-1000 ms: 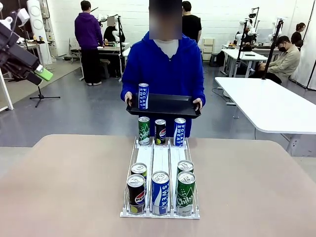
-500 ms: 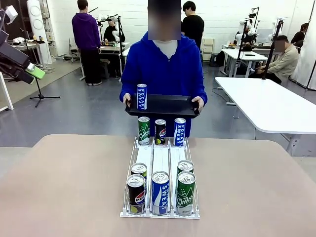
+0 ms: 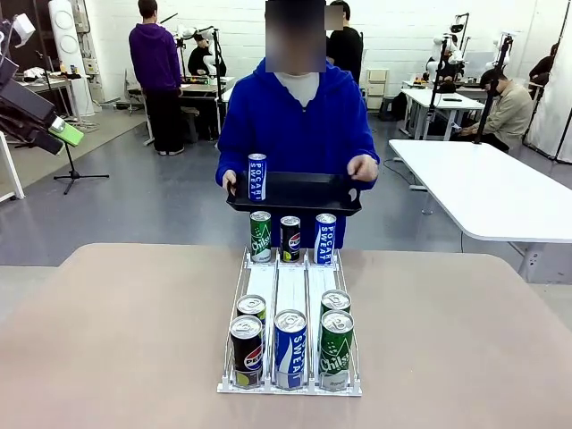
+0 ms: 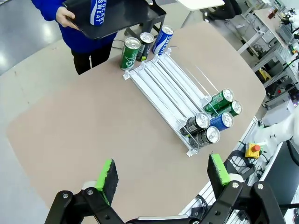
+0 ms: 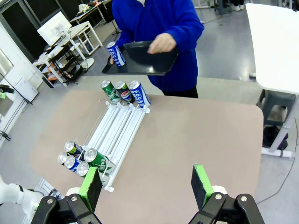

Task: Retrieve and hand over the desired beverage to the person.
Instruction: Pick up another can of the same type that the person held from the Automatic Can Dispenser.

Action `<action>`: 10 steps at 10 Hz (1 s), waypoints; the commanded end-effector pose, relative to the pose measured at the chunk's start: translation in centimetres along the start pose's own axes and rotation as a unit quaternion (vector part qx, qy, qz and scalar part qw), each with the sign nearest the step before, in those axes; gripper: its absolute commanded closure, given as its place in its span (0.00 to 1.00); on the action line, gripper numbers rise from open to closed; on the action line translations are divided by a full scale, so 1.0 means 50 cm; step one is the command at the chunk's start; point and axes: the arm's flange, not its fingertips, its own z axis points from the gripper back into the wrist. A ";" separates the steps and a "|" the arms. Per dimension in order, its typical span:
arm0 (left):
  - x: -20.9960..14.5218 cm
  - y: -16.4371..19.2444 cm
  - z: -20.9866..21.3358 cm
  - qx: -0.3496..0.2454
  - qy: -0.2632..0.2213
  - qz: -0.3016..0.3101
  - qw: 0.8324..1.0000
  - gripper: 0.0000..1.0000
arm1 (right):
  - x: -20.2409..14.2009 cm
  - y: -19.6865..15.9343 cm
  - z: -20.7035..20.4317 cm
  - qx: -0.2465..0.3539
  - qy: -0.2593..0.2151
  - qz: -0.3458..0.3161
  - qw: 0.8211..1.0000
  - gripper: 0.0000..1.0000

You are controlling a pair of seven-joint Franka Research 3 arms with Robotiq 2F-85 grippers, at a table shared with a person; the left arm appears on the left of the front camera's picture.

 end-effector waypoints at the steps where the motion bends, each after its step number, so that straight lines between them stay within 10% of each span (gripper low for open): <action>1: 0.000 0.000 -0.001 0.000 0.000 -0.001 1.000 0.00 | -0.001 -0.002 -0.006 0.011 -0.002 0.000 1.000 0.00; 10: 0.000 0.000 -0.001 0.000 0.000 -0.001 1.000 0.00 | -0.001 -0.002 -0.006 0.011 -0.002 0.000 1.000 0.00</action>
